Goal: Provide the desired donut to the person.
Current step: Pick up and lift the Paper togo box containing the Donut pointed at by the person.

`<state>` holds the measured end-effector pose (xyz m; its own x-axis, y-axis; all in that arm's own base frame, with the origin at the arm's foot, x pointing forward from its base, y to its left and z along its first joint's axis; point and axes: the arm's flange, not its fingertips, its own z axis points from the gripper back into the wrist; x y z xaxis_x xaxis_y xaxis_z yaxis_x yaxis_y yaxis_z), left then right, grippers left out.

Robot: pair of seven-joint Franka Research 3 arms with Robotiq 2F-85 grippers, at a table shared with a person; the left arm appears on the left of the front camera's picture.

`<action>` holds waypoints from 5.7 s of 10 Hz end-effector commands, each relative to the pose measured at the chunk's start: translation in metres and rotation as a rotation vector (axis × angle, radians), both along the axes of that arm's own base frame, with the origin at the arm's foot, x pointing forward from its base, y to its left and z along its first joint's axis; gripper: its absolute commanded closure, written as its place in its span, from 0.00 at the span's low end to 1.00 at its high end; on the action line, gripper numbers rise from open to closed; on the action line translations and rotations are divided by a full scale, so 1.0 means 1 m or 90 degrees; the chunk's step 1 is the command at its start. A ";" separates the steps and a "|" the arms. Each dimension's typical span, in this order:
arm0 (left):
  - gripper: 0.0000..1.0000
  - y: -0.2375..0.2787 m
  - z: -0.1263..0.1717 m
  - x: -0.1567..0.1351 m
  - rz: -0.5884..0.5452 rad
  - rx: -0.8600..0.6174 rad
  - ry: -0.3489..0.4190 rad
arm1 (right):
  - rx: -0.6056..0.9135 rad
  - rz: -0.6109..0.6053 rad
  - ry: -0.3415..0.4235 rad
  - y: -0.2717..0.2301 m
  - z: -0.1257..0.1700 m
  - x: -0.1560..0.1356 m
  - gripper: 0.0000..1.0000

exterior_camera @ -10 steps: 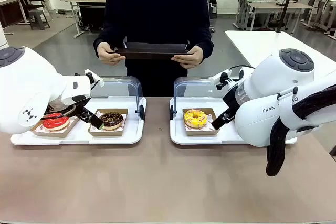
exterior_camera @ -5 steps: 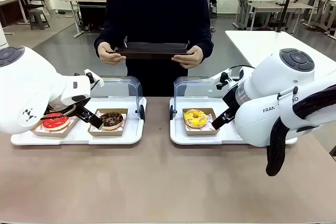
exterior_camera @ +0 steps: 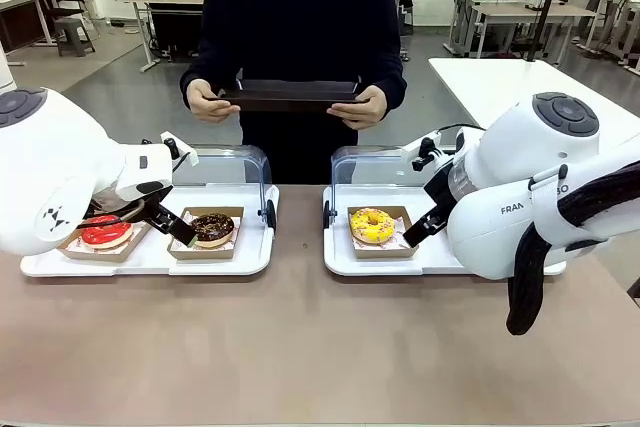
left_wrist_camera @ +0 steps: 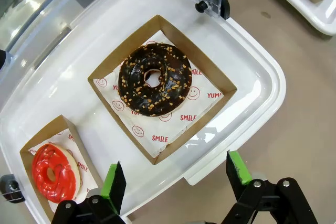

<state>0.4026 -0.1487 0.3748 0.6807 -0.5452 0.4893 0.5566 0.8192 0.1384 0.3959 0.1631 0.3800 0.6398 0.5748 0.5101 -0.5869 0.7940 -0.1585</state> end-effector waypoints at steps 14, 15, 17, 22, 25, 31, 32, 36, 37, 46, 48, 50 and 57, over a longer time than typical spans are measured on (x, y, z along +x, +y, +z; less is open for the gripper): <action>0.00 0.193 0.117 -0.094 -0.203 -0.197 -0.051 | 0.192 0.278 -0.076 -0.218 0.130 -0.026 0.00; 0.00 0.195 0.118 -0.095 -0.200 -0.200 -0.052 | 0.195 0.279 -0.079 -0.220 0.130 -0.027 0.00; 0.00 0.198 0.121 -0.098 -0.199 -0.188 -0.063 | 0.197 0.279 -0.081 -0.221 0.130 -0.028 0.00; 0.00 0.202 0.125 -0.100 -0.217 -0.187 -0.109 | 0.187 0.287 -0.119 -0.219 0.134 -0.032 0.00; 0.00 0.203 0.129 -0.099 -0.209 -0.194 -0.127 | 0.186 0.300 -0.124 -0.217 0.135 -0.032 0.00; 0.00 0.209 0.154 -0.081 -0.202 -0.189 -0.106 | 0.177 0.289 -0.114 -0.218 0.140 -0.033 0.00; 0.00 0.209 0.154 -0.081 -0.202 -0.189 -0.106 | 0.177 0.289 -0.114 -0.218 0.140 -0.033 0.00; 0.00 0.209 0.154 -0.081 -0.202 -0.189 -0.106 | 0.177 0.289 -0.114 -0.218 0.140 -0.033 0.00; 0.00 0.209 0.154 -0.081 -0.202 -0.189 -0.106 | 0.177 0.289 -0.114 -0.218 0.140 -0.033 0.00; 0.00 0.209 0.154 -0.081 -0.202 -0.189 -0.106 | 0.177 0.289 -0.114 -0.218 0.140 -0.033 0.00; 0.00 0.209 0.154 -0.081 -0.202 -0.189 -0.106 | 0.177 0.289 -0.114 -0.218 0.140 -0.033 0.00; 0.00 0.209 0.154 -0.081 -0.202 -0.189 -0.106 | 0.177 0.289 -0.114 -0.218 0.140 -0.033 0.00; 0.00 0.209 0.154 -0.081 -0.202 -0.189 -0.106 | 0.167 0.284 -0.110 -0.218 0.142 -0.036 0.00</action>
